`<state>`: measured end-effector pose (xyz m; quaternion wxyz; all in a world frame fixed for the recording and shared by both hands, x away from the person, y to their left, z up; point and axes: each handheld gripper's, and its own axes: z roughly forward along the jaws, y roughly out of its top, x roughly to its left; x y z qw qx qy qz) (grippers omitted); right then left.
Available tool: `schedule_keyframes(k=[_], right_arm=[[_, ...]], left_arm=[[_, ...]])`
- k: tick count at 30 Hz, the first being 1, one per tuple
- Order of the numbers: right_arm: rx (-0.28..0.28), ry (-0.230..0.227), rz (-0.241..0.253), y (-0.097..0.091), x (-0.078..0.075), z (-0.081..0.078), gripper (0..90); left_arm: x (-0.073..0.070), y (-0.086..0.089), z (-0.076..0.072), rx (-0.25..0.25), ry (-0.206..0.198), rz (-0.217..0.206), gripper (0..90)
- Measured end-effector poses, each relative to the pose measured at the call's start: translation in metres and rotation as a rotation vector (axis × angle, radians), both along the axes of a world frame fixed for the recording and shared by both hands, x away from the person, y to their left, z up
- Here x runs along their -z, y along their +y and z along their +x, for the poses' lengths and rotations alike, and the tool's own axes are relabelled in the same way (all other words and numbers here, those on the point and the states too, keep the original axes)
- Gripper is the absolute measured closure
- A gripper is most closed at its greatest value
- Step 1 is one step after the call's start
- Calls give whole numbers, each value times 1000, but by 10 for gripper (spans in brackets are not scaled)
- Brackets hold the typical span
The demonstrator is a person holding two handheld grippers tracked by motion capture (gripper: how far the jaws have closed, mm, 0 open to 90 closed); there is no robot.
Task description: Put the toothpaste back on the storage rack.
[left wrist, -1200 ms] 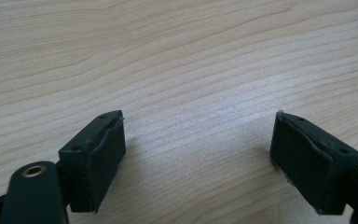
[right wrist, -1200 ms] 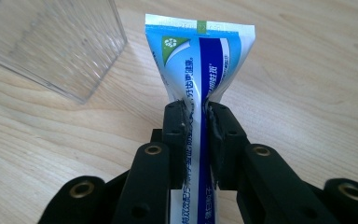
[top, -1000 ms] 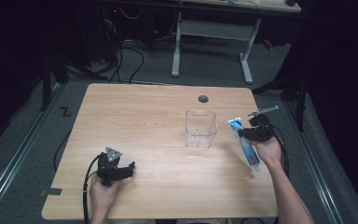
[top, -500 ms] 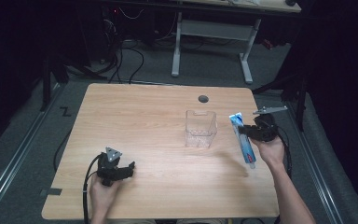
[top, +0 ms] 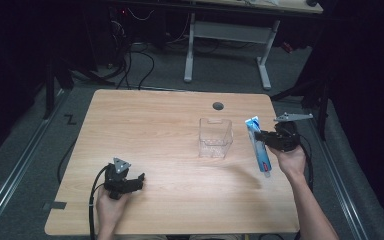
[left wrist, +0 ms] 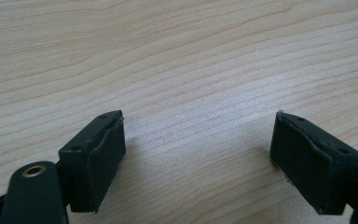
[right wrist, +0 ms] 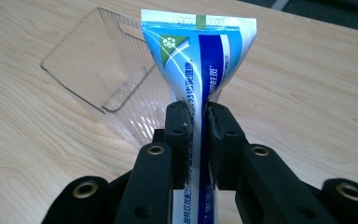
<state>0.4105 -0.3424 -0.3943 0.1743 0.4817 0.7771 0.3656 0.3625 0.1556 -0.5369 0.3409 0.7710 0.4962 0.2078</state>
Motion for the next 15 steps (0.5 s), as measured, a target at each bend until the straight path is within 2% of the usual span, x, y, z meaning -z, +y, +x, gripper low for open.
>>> schedule_keyframes(k=[15], right_arm=[[-70, -77, 45, 19, -20, -8, 797]], left_arm=[[0, 0, 0, 0, 0, 0, 184]])
